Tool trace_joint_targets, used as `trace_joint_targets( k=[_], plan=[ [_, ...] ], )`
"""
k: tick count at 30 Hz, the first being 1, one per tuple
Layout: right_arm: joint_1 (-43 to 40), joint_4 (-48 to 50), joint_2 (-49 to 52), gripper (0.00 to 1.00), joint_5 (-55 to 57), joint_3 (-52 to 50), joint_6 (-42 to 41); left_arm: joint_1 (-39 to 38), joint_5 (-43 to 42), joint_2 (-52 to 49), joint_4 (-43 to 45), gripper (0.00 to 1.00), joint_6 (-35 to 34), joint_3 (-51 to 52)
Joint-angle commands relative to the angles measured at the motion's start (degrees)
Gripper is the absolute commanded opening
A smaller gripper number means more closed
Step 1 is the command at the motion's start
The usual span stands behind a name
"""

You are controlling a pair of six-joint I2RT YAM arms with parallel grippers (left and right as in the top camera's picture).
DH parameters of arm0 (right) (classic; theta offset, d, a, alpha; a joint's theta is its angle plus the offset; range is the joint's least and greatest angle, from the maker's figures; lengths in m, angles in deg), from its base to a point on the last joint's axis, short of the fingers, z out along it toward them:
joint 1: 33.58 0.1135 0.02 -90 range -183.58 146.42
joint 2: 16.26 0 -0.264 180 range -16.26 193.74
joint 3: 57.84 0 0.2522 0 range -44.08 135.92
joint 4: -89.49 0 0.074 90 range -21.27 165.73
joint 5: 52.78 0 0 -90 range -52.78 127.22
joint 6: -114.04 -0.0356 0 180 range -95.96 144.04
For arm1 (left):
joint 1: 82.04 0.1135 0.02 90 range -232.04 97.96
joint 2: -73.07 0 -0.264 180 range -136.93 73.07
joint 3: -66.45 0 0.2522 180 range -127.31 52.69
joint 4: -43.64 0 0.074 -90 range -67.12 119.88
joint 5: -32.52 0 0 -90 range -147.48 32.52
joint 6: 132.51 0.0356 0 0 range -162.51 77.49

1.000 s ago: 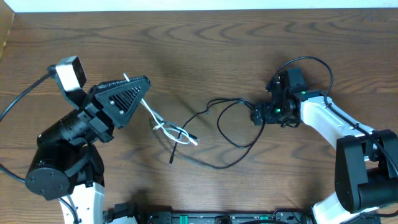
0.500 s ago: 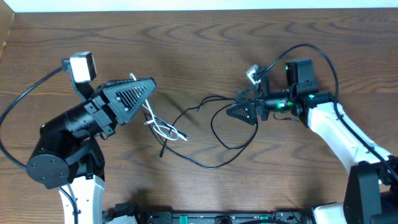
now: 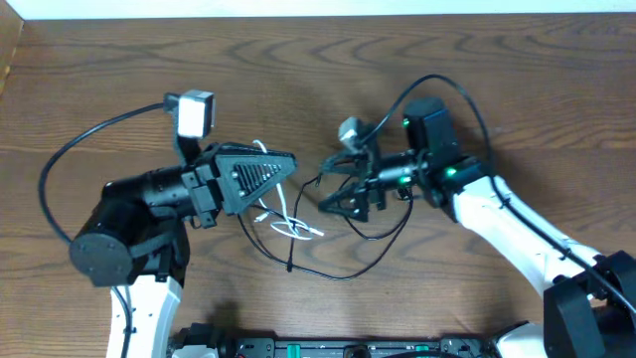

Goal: Untangle cables

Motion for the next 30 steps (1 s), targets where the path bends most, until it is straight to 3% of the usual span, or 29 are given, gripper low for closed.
trace_joint_targets(
  k=[1, 7, 18, 25, 30],
  plan=[
    [2.91, 0.15, 0.02, 0.99, 7.69, 0.07, -0.52, -2.45, -0.72, -1.16, 0.44, 0.08, -0.31, -0.24],
    [7.28, -1.81, 0.15, 0.99, 16.96, 0.02, -0.48, -5.25, -0.48, -3.15, 0.44, 0.07, -0.31, -0.24],
    [12.59, -3.13, 0.39, 0.99, 19.45, 0.0, 4.83, -5.99, -0.28, -4.0, 0.44, 0.08, -0.35, -0.24],
    [14.51, -6.86, 1.05, 0.99, 42.69, -0.04, 4.85, -5.99, 0.57, -3.98, 0.48, 0.07, -4.81, -0.24],
    [13.99, -7.32, 4.46, 0.99, 48.76, -0.04, 4.83, -5.99, 1.53, -3.34, 0.5, 0.07, -6.12, -0.26]
  ],
)
